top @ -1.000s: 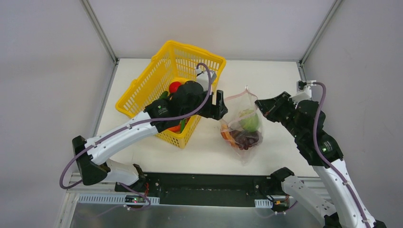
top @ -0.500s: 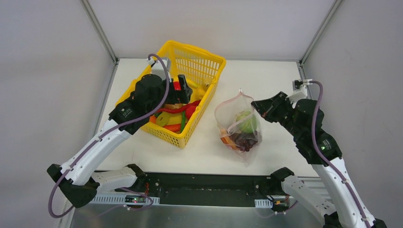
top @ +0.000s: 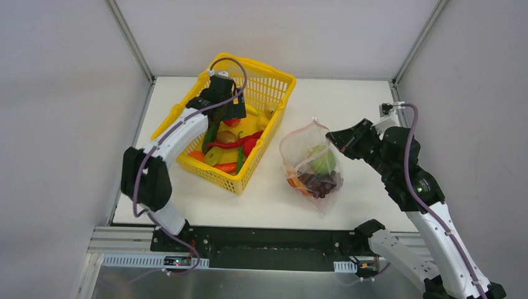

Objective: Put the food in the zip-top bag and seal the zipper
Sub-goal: Pick up the fake vegetable from the bin.

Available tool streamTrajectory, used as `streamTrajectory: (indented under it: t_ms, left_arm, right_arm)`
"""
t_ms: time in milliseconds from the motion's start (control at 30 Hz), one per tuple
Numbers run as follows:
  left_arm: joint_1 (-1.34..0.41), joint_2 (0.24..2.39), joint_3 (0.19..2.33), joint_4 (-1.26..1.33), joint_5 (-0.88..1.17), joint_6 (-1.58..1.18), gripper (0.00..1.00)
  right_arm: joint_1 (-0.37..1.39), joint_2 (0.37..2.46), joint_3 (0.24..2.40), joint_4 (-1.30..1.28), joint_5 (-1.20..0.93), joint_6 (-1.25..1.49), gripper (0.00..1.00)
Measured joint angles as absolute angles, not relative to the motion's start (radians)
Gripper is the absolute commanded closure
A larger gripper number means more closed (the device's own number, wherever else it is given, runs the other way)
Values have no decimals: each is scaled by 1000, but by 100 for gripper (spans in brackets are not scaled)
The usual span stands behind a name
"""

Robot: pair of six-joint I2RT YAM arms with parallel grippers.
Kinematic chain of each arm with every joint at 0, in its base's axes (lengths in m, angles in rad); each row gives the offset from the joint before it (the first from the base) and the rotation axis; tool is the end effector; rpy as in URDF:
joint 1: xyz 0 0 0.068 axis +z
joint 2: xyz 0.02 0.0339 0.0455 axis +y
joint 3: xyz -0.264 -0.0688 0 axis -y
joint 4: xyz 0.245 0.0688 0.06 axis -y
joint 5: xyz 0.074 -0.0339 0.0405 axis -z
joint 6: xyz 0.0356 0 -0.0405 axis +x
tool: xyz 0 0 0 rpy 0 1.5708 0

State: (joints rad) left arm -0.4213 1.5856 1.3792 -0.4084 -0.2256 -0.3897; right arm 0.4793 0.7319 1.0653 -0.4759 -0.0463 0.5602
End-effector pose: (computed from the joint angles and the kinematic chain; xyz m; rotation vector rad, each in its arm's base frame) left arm 0.3362 -0.1419 0.3233 -0.0931 2.1740 -0.2178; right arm 0.1270 0.0678 0.4112 0.0363 1.7809 0.8025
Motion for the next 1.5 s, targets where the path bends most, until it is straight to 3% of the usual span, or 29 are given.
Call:
streamTrajectory:
  t_ms: [200, 867, 967, 1033, 1133, 1367, 1500]
  left_arm:
    - [-379, 1803, 1438, -348, -246, -426, 1]
    - [-358, 2043, 1507, -205, -386, -649, 3]
    - [-358, 2075, 1552, -249, -377, -670, 12]
    - [-353, 2090, 1588, -267, -366, -681, 30]
    - [-347, 2094, 1608, -275, -347, -700, 40]
    - [-341, 2094, 1598, -260, -316, -714, 80]
    - [-338, 2053, 1511, -170, -295, -714, 86]
  right_arm:
    - [479, 745, 1065, -472, -47, 569, 100]
    - [479, 791, 1065, -451, -70, 576, 100]
    - [479, 795, 1065, -450, -76, 577, 100]
    - [479, 794, 1065, -449, -79, 577, 100]
    - [479, 792, 1063, -448, -80, 577, 99]
    - [479, 783, 1053, -446, -80, 577, 99]
    - [479, 775, 1049, -446, -80, 577, 99]
